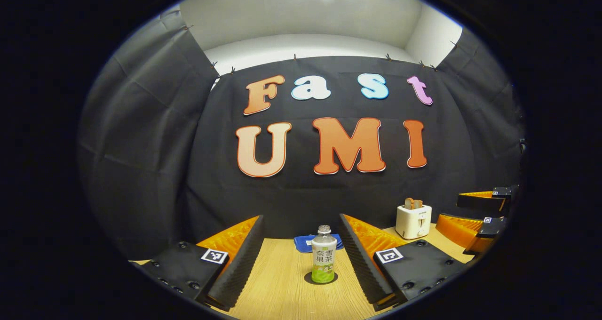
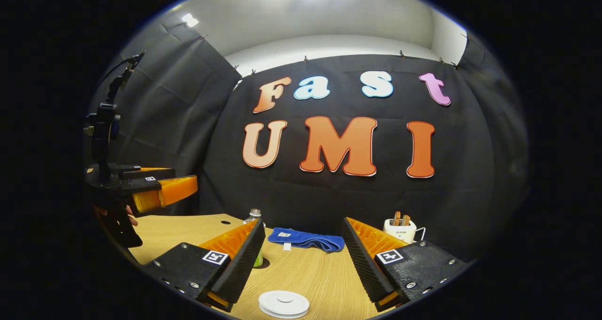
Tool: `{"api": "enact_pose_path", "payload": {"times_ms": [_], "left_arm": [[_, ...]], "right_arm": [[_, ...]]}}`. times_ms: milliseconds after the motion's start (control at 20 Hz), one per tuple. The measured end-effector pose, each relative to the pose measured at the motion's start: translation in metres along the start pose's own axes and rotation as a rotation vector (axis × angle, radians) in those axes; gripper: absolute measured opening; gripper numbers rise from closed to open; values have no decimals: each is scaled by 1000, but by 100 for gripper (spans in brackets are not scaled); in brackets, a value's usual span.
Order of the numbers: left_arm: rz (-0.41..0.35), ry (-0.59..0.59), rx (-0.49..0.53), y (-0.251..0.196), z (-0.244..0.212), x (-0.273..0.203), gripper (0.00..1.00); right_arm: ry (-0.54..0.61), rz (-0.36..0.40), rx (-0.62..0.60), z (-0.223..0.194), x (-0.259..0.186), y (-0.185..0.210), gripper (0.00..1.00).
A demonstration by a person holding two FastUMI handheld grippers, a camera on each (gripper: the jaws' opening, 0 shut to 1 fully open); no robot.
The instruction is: Open the teacup lid with one hand, grasp the water bottle and pour water into the teacup with the other hand; after pouring, place the water bottle on the coaster and then close the teacup lid.
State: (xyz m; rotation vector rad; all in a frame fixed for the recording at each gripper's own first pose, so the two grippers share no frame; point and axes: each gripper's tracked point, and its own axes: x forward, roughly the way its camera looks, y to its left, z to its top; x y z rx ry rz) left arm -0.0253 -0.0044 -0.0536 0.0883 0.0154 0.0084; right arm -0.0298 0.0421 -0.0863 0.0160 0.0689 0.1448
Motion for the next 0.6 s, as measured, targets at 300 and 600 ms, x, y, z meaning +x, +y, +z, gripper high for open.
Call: {"api": "enact_pose_path", "payload": {"times_ms": [300, 600], "left_arm": [[20, 16, -23, 5, -2, 1, 98], [11, 30, -17, 2, -10, 4, 98]], "right_arm": [[6, -51, 16, 3, 3, -14, 99], [24, -107, 56, 2, 1, -25, 99]]}}
